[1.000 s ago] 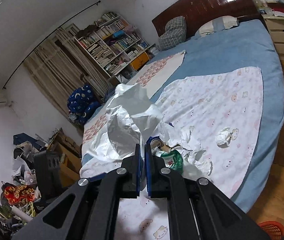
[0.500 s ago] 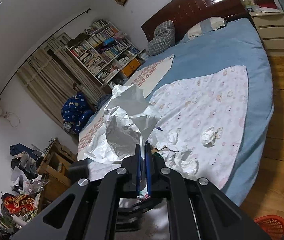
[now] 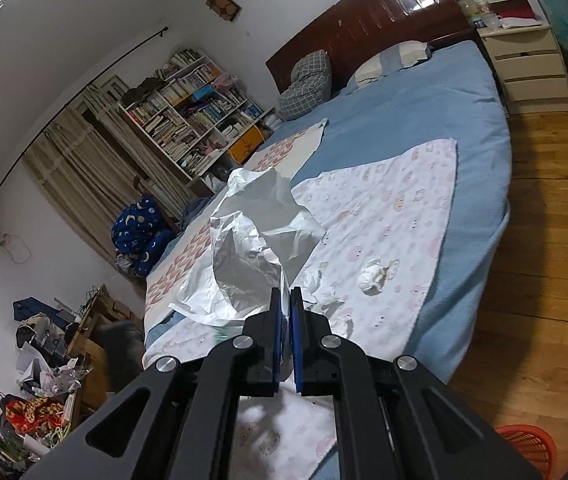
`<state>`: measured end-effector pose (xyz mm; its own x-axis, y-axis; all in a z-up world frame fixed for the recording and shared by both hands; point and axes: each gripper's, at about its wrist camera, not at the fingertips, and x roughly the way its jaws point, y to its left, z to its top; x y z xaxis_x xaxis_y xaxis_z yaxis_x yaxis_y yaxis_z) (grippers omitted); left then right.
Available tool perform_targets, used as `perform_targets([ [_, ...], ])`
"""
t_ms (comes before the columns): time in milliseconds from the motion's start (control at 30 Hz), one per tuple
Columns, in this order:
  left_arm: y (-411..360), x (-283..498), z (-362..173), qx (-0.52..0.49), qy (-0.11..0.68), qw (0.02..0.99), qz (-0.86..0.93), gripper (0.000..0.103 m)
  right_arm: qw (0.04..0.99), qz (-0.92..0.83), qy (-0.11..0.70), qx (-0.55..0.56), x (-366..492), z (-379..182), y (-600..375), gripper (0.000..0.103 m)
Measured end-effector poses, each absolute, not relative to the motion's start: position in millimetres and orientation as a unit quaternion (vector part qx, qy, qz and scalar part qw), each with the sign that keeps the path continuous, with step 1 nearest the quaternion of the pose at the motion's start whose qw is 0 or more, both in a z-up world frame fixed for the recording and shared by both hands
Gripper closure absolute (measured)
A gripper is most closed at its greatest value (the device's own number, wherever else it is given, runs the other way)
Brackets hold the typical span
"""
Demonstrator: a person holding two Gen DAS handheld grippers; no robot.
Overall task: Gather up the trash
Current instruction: 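Grasp white paper with the right tool while the left tool grasps the green bag, then carry both items over the red wastebasket and open both tools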
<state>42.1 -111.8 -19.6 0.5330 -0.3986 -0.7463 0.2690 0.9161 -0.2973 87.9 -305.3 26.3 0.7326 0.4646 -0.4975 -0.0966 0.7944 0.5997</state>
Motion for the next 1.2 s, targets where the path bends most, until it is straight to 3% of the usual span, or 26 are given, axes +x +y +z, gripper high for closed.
perform_targets([
  [267, -121.5, -16.0, 66.2, -0.068, 0.348, 0.905, -0.236, 0.079, 0.912, 0.126, 0.304, 0.244, 25.5, 46.5, -335.4, 0.097],
  [500, -215.7, -42.3, 63.0, -0.037, 0.354, 0.865, -0.353, 0.079, 0.910, 0.013, 0.344, 0.229, -60.6, 29.6, -402.7, 0.097],
  [733, -344.6, -46.6, -81.2, 0.064, 0.495, 0.776, -0.387, 0.079, 0.847, -0.077, 0.478, 0.222, -113.8, -63.5, -462.2, 0.097],
  [933, -384.7, -57.2, -211.4, 0.124, 0.597, 0.708, -0.357, 0.079, 0.755, -0.097, 0.603, 0.240, -115.4, -176.1, -484.0, 0.097],
  [1200, -404.6, -62.6, -263.5, 0.174, 0.613, 0.693, -0.336, 0.079, 0.714, -0.099, 0.652, 0.236, -108.5, -251.3, -484.7, 0.097],
])
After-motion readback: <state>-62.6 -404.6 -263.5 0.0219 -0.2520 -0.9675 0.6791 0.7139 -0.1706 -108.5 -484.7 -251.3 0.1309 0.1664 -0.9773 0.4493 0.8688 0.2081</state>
